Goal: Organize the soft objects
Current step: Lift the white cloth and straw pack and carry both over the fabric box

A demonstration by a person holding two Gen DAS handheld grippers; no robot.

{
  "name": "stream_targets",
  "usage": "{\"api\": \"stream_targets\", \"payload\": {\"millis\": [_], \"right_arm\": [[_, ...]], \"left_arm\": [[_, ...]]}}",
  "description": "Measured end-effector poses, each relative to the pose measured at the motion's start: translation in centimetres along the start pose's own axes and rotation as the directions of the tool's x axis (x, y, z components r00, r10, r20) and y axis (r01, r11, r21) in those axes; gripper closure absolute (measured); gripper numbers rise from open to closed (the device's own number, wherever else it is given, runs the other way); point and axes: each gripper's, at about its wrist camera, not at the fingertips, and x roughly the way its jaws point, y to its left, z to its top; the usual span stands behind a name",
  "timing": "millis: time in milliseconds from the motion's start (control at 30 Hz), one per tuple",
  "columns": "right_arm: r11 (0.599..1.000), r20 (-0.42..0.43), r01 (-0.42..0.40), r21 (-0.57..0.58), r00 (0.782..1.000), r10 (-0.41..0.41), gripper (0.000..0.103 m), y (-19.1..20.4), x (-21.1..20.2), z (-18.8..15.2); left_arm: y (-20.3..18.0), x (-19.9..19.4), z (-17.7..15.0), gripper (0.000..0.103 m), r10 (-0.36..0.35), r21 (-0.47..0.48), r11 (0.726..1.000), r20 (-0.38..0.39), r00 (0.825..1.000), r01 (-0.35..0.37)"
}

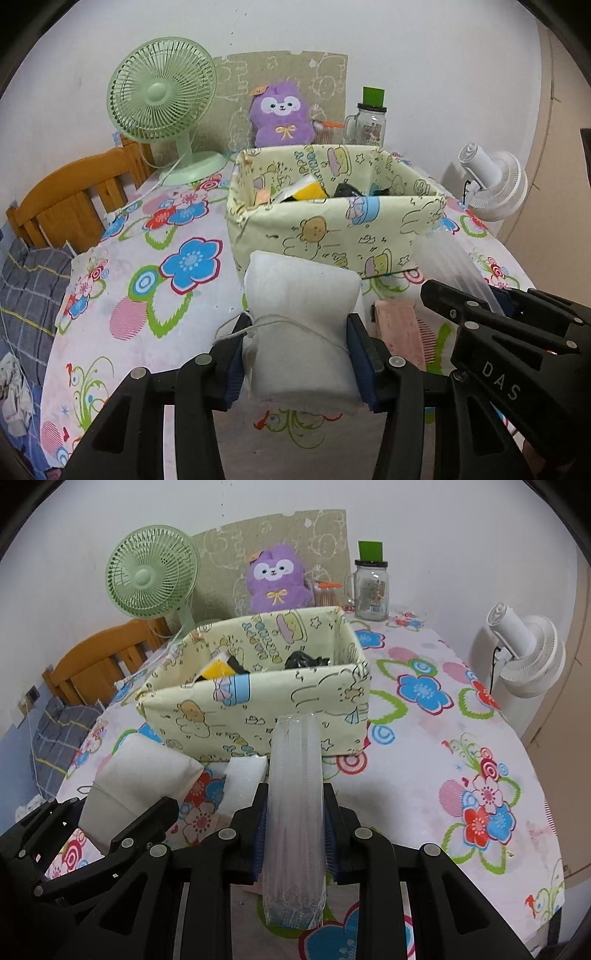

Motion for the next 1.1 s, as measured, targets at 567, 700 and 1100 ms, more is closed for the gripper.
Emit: {"api": "stream_targets", "payload": {"millis": [567, 700, 1100], "right_arm": [[1.0, 0.069, 0.017, -0.001, 0.997, -0.017, 0.074, -0.6, -3.0, 2.4], [1.0, 0.083, 0.022, -0.004, 0.996, -0.022, 0.074, -0.6, -3.7, 2.9], [1.0, 0.122, 0.025, -0.007, 0.992, -0.024, 0.074, -0.3, -5.2, 4.8]], "left_arm": [[-0.9, -2.2, 2.5, 0.052, -0.017, 0.016, 1.0, 0.058, 0.998, 0.016], [-1.0, -2.6, 3.2, 0.052, -0.023, 0.016, 1.0, 0.074, 0.997, 0.021], [-1.0, -3.7, 5.0, 0.052, -0.028, 0.014, 1.0, 0.11, 0.994, 0.026]]}}
